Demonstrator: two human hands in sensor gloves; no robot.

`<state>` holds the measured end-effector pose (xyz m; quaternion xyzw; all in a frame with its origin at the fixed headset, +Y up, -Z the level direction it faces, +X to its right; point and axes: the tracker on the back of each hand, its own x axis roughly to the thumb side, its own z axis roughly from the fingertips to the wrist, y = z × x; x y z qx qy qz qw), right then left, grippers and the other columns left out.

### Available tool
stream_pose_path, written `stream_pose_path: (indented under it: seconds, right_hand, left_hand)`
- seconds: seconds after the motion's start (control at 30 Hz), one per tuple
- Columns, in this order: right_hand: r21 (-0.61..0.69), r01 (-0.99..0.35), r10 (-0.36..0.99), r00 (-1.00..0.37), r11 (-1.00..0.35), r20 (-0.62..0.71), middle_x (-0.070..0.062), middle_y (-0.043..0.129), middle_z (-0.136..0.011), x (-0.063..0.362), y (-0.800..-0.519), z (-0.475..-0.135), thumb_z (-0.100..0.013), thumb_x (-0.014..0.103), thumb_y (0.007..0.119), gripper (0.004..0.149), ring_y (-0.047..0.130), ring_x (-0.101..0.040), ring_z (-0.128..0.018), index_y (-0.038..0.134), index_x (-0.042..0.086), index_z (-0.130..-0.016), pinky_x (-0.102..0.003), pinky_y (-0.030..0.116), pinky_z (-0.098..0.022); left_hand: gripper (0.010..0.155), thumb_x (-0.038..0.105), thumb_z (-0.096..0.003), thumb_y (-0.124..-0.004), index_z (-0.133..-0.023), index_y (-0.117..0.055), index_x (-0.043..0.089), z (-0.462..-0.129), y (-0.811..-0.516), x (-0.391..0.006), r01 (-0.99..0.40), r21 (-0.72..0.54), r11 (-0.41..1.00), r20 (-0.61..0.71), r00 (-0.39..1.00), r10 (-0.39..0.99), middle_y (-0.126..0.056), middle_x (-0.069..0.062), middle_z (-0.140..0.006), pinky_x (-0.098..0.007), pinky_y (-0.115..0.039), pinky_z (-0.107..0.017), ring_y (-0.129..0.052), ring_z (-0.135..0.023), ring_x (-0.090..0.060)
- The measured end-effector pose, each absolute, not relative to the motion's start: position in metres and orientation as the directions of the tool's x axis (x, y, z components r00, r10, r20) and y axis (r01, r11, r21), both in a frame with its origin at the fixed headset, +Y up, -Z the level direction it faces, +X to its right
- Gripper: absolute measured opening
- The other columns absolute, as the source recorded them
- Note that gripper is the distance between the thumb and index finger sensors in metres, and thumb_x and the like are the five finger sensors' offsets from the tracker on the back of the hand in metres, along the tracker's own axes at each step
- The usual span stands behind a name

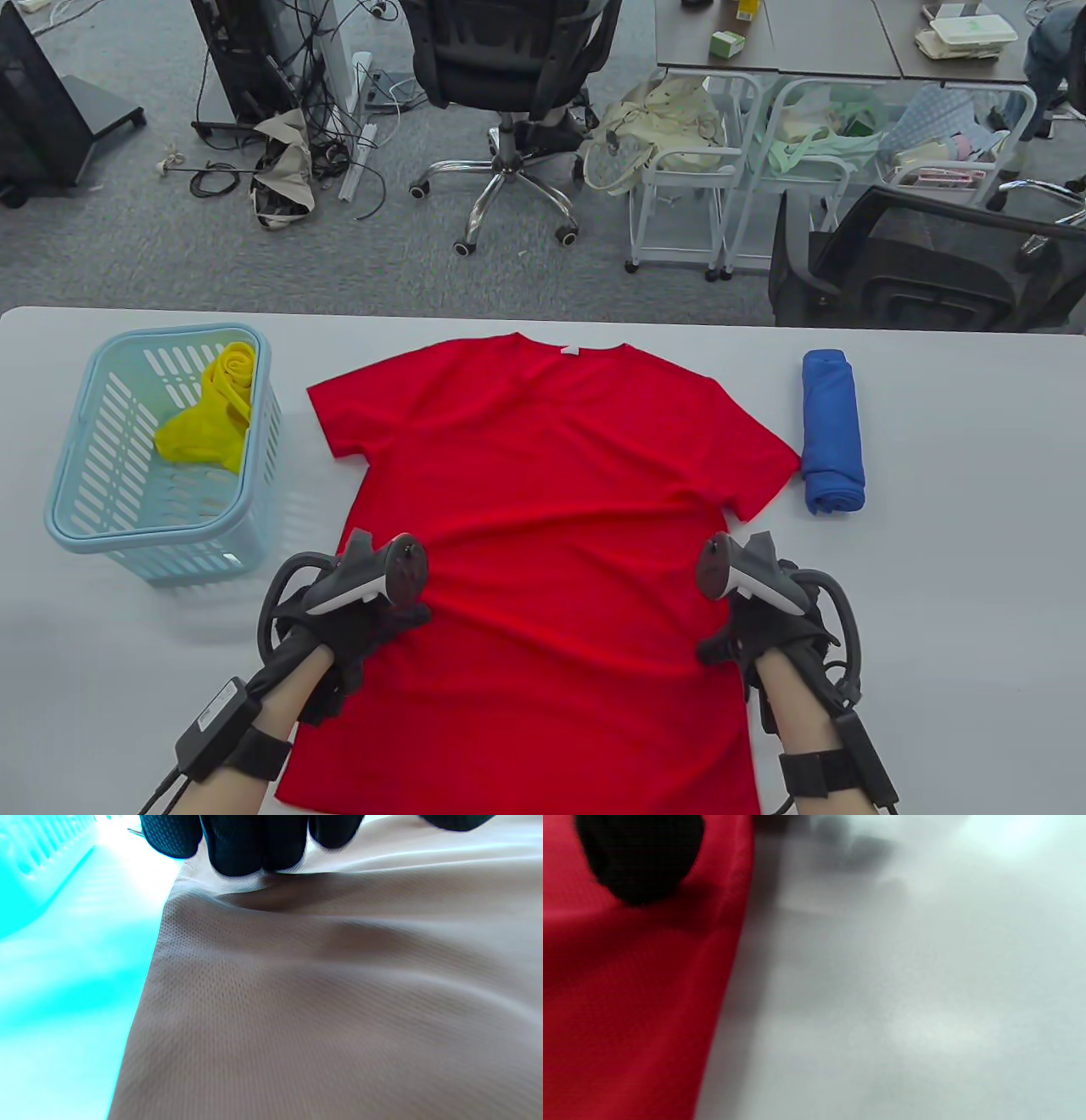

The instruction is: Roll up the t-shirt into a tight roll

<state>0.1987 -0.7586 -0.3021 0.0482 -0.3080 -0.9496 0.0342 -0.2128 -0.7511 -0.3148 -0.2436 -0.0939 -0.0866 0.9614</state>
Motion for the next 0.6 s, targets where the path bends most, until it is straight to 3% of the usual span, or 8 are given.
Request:
stream_pose_path:
  seconds: [0.03, 0.07, 0.13, 0.23, 0.27, 0.33, 0.43, 0.6]
  right_hand:
    - [0.580, 0.018, -0.079, -0.994, -0.814, -0.081, -0.023, 0.006, -0.116, 0.199, -0.760, -0.302, -0.048, 0.060, 0.069, 0.100, 0.017, -0.053, -0.108, 0.009, 0.013, -0.113, -0.066, 0.028, -0.072]
    - [0.572, -0.012, -0.047, -0.995, -0.820, -0.089, -0.024, 0.001, -0.115, 0.197, -0.762, -0.304, -0.053, 0.059, 0.059, 0.093, 0.013, -0.054, -0.107, 0.004, 0.014, -0.112, -0.066, 0.026, -0.072]
    - [0.573, -0.023, -0.006, -0.999, -0.820, -0.047, -0.018, -0.009, -0.113, 0.189, -0.769, -0.306, -0.058, 0.051, 0.050, 0.078, 0.004, -0.051, -0.107, -0.003, 0.024, -0.109, -0.066, 0.020, -0.072]
    - [0.595, 0.065, -0.081, -0.997, -0.801, 0.000, -0.017, -0.003, -0.115, 0.186, -0.769, -0.308, -0.055, 0.051, 0.054, 0.079, 0.009, -0.051, -0.108, 0.002, 0.029, -0.109, -0.066, 0.024, -0.073]
    - [0.586, 0.010, -0.031, -0.999, -0.810, -0.027, -0.016, -0.004, -0.115, 0.188, -0.764, -0.308, -0.052, 0.053, 0.065, 0.088, 0.008, -0.051, -0.108, 0.004, 0.029, -0.110, -0.066, 0.023, -0.073]
    - [0.581, 0.088, -0.120, -0.993, -0.809, -0.017, -0.019, -0.001, -0.115, 0.187, -0.757, -0.305, -0.044, 0.054, 0.081, 0.105, 0.010, -0.052, -0.108, 0.005, 0.023, -0.111, -0.066, 0.024, -0.073]
    - [0.572, 0.062, -0.096, -0.995, -0.818, -0.031, -0.020, -0.001, -0.115, 0.190, -0.755, -0.306, -0.044, 0.059, 0.078, 0.108, 0.011, -0.052, -0.108, 0.004, 0.020, -0.112, -0.066, 0.025, -0.073]
    - [0.540, -0.055, 0.014, -0.997, -0.840, -0.080, -0.021, -0.002, -0.115, 0.184, -0.748, -0.322, -0.055, 0.057, 0.057, 0.090, 0.010, -0.053, -0.108, 0.000, 0.017, -0.112, -0.066, 0.026, -0.073]
  left_hand:
    - [0.079, 0.069, -0.0431, -0.047, -0.113, -0.022, 0.040, -0.316, -0.759, -0.213, 0.237, -0.464, 0.853, 0.229, 0.963, -0.143, -0.027, -0.001, -0.126, -0.055, -0.048, -0.083, -0.039, -0.118, -0.032]
    - [0.079, 0.069, -0.0427, -0.046, -0.112, -0.019, 0.041, -0.318, -0.770, -0.214, 0.267, -0.496, 0.826, 0.233, 0.958, -0.170, -0.023, 0.000, -0.126, -0.057, -0.045, -0.083, -0.033, -0.118, -0.033]
    - [0.079, 0.069, -0.0420, -0.043, -0.108, -0.008, 0.041, -0.318, -0.772, -0.214, 0.292, -0.516, 0.805, 0.240, 0.952, -0.191, -0.009, -0.001, -0.122, -0.056, -0.043, -0.083, -0.025, -0.116, -0.034]
    - [0.073, 0.067, -0.0440, -0.046, -0.112, -0.040, 0.040, -0.322, -0.752, -0.213, 0.252, -0.430, 0.867, 0.219, 0.961, -0.171, -0.046, 0.002, -0.124, -0.052, -0.055, -0.082, -0.060, -0.113, -0.027]
    - [0.073, 0.067, -0.0441, -0.047, -0.112, -0.041, 0.039, -0.322, -0.750, -0.214, 0.227, -0.412, 0.882, 0.209, 0.966, -0.151, -0.053, 0.003, -0.122, -0.051, -0.057, -0.081, -0.066, -0.110, -0.026]
    - [0.076, 0.068, -0.0440, -0.047, -0.113, -0.033, 0.039, -0.324, -0.754, -0.218, 0.220, -0.410, 0.885, 0.191, 0.970, -0.153, -0.044, -0.001, -0.125, -0.052, -0.056, -0.081, -0.058, -0.113, -0.028]
    - [0.080, 0.068, -0.0438, -0.045, -0.113, -0.021, 0.038, -0.333, -0.759, -0.221, 0.247, -0.427, 0.870, 0.170, 0.967, -0.191, -0.024, -0.003, -0.126, -0.055, -0.050, -0.083, -0.041, -0.117, -0.032]
    - [0.081, 0.069, -0.0437, -0.041, -0.112, -0.012, 0.038, -0.356, -0.754, -0.223, 0.170, -0.458, 0.872, 0.114, 0.985, -0.132, -0.011, -0.003, -0.124, -0.056, -0.040, -0.085, -0.025, -0.117, -0.034]
